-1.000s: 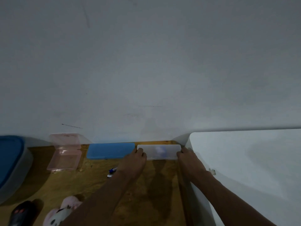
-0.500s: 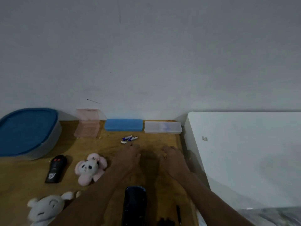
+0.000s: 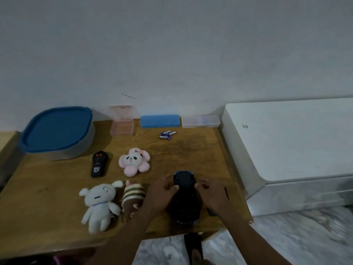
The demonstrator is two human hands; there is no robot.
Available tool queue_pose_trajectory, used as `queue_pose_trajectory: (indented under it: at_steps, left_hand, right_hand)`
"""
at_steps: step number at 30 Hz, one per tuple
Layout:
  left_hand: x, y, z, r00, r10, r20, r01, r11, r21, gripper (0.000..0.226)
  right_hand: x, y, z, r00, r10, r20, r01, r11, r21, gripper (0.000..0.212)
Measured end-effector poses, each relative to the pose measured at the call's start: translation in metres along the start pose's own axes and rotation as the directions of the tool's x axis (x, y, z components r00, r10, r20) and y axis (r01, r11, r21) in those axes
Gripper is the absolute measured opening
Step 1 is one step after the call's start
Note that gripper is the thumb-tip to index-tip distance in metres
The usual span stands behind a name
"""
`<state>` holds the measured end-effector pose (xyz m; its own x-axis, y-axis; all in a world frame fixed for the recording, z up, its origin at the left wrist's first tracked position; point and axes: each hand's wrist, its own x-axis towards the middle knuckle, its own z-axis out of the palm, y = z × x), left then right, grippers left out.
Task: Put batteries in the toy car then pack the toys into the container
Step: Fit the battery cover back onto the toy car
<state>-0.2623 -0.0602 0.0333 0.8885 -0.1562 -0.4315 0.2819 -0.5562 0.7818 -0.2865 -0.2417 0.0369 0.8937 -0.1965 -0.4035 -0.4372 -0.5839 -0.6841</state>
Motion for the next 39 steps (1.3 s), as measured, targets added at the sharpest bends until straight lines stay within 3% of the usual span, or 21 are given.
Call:
queue_pose_trajectory:
  at_steps: [3,7,13,18,27,35,39]
  left_hand:
    - [-0.011,-0.016,0.010,0.997,-0.016,0.073,0.028,0.986,-0.164,0.052]
    - [-0.007,-0.042,0.024,0.989,0.040,0.141,-0.002,0.967,-0.257,0.066]
    - [-0.038,-0.015,0.005,0.989,0.073,0.129,-0.024,0.940,-0.342,0.056]
    - [-0.042,-0.007,-0.016,0.981,0.162,0.103,-0.107,0.906,-0.409,0.065]
    - [-0.013,0.005,-0.032,0.966,0.257,-0.009,-0.248,0.921,-0.301,0.085]
    - [0.031,0.023,-0.049,0.968,0.242,-0.065,-0.248,0.892,-0.379,0.079]
    - [0.048,0.029,-0.054,0.985,0.121,-0.120,-0.163,0.871,-0.464,0.082]
  right_hand:
    - [-0.015,0.006,0.011,0.999,0.034,0.039,-0.038,0.996,0.082,0.043]
    - [-0.029,0.009,0.018,0.996,0.059,0.073,-0.070,0.983,0.171,0.040]
    - [-0.041,-0.003,0.015,0.996,0.045,0.076,-0.065,0.954,0.291,0.047]
    - [-0.036,-0.024,0.011,0.997,-0.015,0.071,-0.010,0.939,0.345,0.047]
    - [0.001,-0.058,0.007,0.991,-0.067,0.117,0.036,0.968,0.250,0.048]
    - [0.061,-0.081,0.001,0.979,-0.130,0.157,0.087,0.963,0.256,0.049]
    - [0.102,-0.091,-0.003,0.968,-0.202,0.147,0.182,0.973,0.140,0.040]
